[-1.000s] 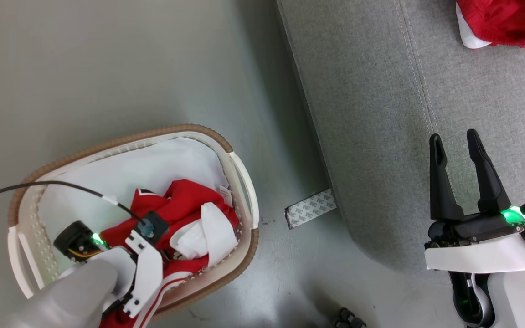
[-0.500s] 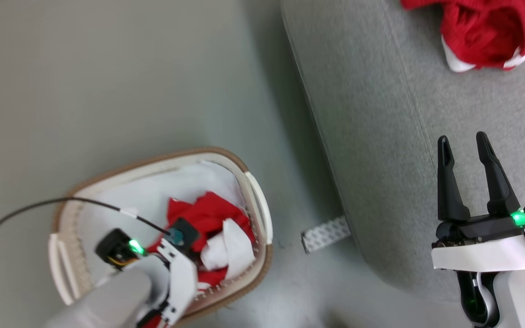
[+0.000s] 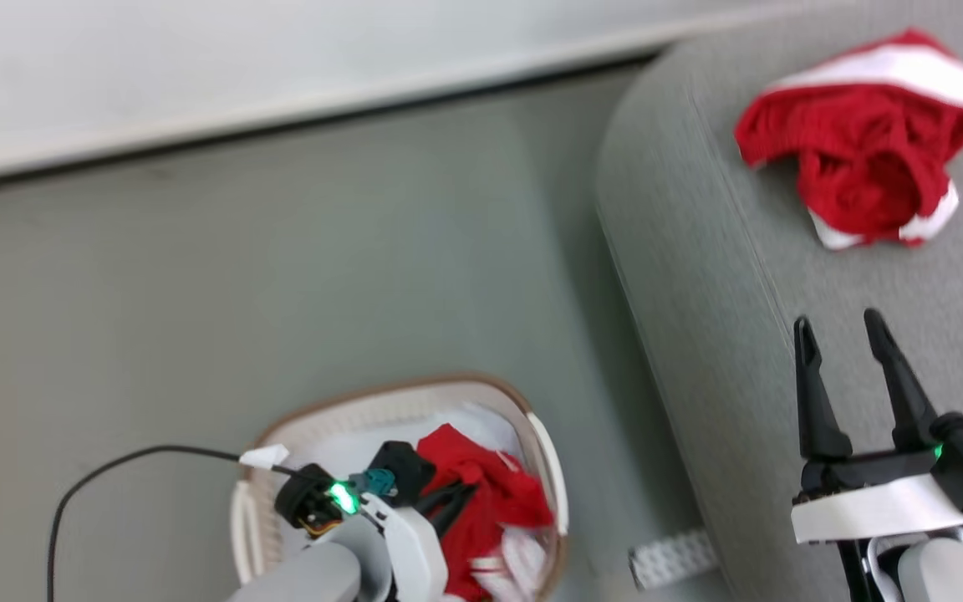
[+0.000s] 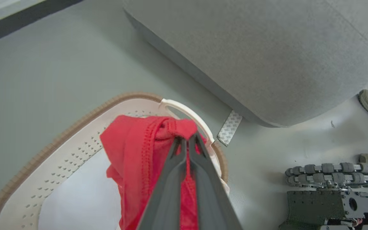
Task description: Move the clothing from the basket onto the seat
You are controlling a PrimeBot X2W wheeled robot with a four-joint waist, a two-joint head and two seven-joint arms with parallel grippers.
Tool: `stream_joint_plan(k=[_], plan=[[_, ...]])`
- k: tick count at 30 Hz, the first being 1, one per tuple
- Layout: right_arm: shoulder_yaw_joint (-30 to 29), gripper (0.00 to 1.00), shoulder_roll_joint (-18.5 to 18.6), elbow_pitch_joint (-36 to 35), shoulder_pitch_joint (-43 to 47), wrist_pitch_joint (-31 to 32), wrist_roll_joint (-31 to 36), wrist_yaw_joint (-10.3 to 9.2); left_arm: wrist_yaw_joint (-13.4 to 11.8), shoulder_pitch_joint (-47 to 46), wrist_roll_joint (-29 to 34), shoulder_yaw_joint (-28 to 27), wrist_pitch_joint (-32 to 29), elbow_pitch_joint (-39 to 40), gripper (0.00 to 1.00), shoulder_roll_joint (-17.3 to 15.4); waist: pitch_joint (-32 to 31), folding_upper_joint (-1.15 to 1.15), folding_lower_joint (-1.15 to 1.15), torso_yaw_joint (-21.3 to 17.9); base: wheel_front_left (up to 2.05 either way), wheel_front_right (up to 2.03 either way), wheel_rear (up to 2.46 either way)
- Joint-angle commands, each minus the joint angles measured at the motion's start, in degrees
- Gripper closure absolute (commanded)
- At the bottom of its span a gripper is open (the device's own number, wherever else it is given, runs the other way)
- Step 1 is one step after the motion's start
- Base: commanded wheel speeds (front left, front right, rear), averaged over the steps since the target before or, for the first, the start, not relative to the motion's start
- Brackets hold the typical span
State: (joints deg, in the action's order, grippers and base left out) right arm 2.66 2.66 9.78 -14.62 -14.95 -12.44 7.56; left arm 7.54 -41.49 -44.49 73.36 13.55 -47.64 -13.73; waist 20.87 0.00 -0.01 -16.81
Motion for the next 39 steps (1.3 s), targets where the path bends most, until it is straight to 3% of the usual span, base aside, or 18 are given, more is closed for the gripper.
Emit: stream_joint_plan(k=[1, 5, 16, 27, 39], plan=[[-0.42, 0.0, 0.19, 0.67, 1.19, -0.12, 0.78, -0.14, -0.04, 0.86, -0.97, 0.04, 0.98, 0.73, 1.0, 0.27, -6.69, 0.0, 0.01, 4.61, 0.0, 0.0, 0.0], [-0.84, 0.0, 0.19, 2.06, 2.86, -0.13, 1.47, -0.14, -0.04, 0.86, -0.93, -2.23, 1.62, 3.54, 1.0, 0.95, -11.23, 0.0, 0.01, 6.89, 0.0, 0.0, 0.0], [-0.41, 0.0, 0.27, 4.14, 6.9, -0.13, 1.38, -0.15, -0.31, 6.19, 10.23, -17.44, 1.59, 18.54, 1.0, -0.4, -19.7, 0.0, 0.01, 11.5, 0.0, 0.0, 0.0], [1.24, 0.0, 0.42, 4.22, 7.62, -0.13, 0.22, -0.14, -0.31, 4.76, 15.62, -27.4, 1.6, 29.41, 1.0, -0.34, -21.1, 0.0, 0.01, 13.58, 0.0, 0.0, 0.0], [4.61, 0.0, 0.19, 4.13, 7.22, -0.13, -1.03, -0.14, -0.25, 0.64, 17.32, -33.95, 1.59, 33.59, 1.0, 0.34, -20.93, 0.0, 0.01, 13.7, 0.0, 0.0, 0.0]])
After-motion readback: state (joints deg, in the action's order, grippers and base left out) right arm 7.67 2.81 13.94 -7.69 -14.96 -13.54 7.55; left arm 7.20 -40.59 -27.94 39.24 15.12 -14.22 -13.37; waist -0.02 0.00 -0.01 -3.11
